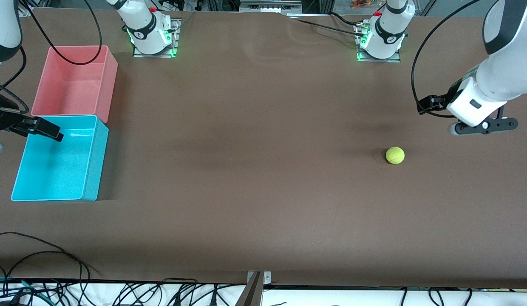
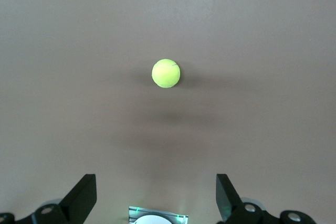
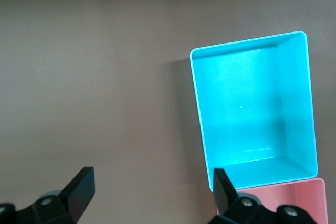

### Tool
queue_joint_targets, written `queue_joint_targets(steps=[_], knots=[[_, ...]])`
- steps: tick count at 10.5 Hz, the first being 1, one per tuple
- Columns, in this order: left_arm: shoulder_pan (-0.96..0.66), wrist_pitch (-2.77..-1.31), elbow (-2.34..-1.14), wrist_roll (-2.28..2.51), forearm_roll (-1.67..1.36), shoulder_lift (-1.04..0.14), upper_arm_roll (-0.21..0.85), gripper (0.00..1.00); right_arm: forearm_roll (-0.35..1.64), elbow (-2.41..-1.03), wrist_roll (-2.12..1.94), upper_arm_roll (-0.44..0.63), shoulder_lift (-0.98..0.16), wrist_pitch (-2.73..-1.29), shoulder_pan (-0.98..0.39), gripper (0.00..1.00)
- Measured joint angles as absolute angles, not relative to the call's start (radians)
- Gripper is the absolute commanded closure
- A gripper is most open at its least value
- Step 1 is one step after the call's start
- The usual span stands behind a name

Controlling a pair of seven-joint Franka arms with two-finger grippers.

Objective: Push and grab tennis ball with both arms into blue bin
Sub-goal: 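Move the left gripper down toward the tennis ball, then lower the left gripper beside the tennis ball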

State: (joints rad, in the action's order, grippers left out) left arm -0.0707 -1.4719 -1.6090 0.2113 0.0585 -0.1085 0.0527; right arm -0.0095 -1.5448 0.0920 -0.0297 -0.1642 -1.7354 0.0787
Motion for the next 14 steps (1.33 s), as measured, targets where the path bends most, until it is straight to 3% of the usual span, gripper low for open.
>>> queue_joint_targets(steps=[3,4,5,6,9,13,14], knots=[[-0.070,-1.473,-1.617,0.207,0.059,-0.138,0.053,0.00,-0.009,-1.545,0.092,-0.030,-0.165,-1.735,0.079,0.00],[-0.067,-1.473,-1.620,0.206,0.059,-0.141,0.052,0.05,-0.009,-1.545,0.092,-0.030,-0.165,-1.735,0.079,0.00],[-0.061,-1.473,-1.623,0.205,0.059,-0.143,0.050,0.16,-0.009,-1.545,0.092,-0.030,-0.165,-1.735,0.079,0.00],[-0.052,-1.473,-1.626,0.202,0.059,-0.146,0.048,0.33,-0.009,-1.545,0.092,-0.030,-0.165,-1.735,0.079,0.00],[-0.036,-1.495,-1.652,0.159,0.059,-0.161,0.042,0.55,-0.009,-1.545,0.092,-0.030,-0.165,-1.735,0.079,0.00],[0.006,-1.834,-1.875,0.040,0.059,-0.153,0.041,0.78,-0.009,-1.544,0.092,-0.030,-0.165,-1.735,0.079,0.00],[0.005,-1.916,-1.943,0.034,0.059,-0.140,0.042,0.92,-0.009,-1.544,0.092,-0.030,-0.165,-1.735,0.078,0.00]])
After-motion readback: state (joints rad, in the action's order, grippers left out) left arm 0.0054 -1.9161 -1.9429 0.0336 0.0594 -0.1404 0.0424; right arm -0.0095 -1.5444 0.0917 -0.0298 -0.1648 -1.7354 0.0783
